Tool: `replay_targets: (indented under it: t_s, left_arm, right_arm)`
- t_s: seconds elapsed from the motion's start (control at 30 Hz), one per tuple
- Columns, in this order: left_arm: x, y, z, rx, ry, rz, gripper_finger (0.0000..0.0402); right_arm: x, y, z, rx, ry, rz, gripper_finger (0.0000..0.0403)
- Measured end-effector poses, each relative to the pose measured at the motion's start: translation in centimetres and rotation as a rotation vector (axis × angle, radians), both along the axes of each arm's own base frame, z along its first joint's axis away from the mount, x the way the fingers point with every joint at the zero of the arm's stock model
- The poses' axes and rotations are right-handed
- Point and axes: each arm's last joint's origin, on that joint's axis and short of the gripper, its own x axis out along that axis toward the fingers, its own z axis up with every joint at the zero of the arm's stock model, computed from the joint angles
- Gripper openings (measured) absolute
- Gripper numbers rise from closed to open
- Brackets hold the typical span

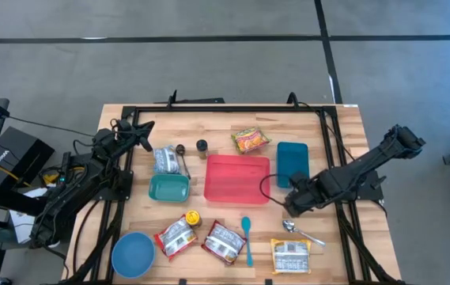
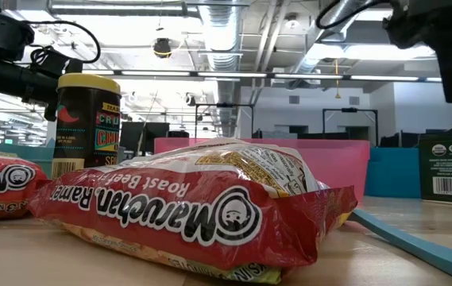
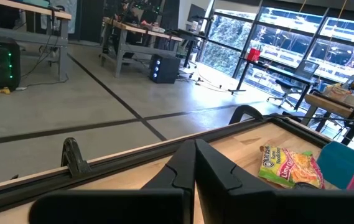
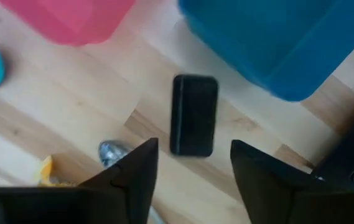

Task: Pick & Place Food Item
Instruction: Put the black seasoning can into the blue bin

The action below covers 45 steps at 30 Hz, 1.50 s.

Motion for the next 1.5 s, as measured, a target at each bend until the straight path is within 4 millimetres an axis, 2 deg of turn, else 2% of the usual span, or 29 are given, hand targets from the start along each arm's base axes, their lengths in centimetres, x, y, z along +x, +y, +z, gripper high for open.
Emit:
replay_targets:
  t_s: [0.27, 0.77, 1.1, 1.5]
  left_arm:
    - [0.0, 0.0, 0.0, 0.0, 0.0, 0.0, 0.0]
    - [0.0, 0.0, 0.0, 0.0, 0.0, 0.0, 0.0]
    - [0.0, 0.0, 0.0, -0.003, 0.001, 0.0, 0.0]
    - [0.0, 0.0, 0.0, -0.002, 0.001, 0.0, 0.0]
  right_arm:
    - [0.3, -0.5, -0.9, 0.002, -0.011, -0.004, 0.0239]
    - [0.4, -0.5, -0.9, -0.021, -0.034, -0.003, 0.024]
    - [1.5, 0.0, -3.5, -0.098, 0.118, 0.024, 0.024]
    - [2.0, 0.4, -3.9, -0.061, 0.097, 0.02, 0.024]
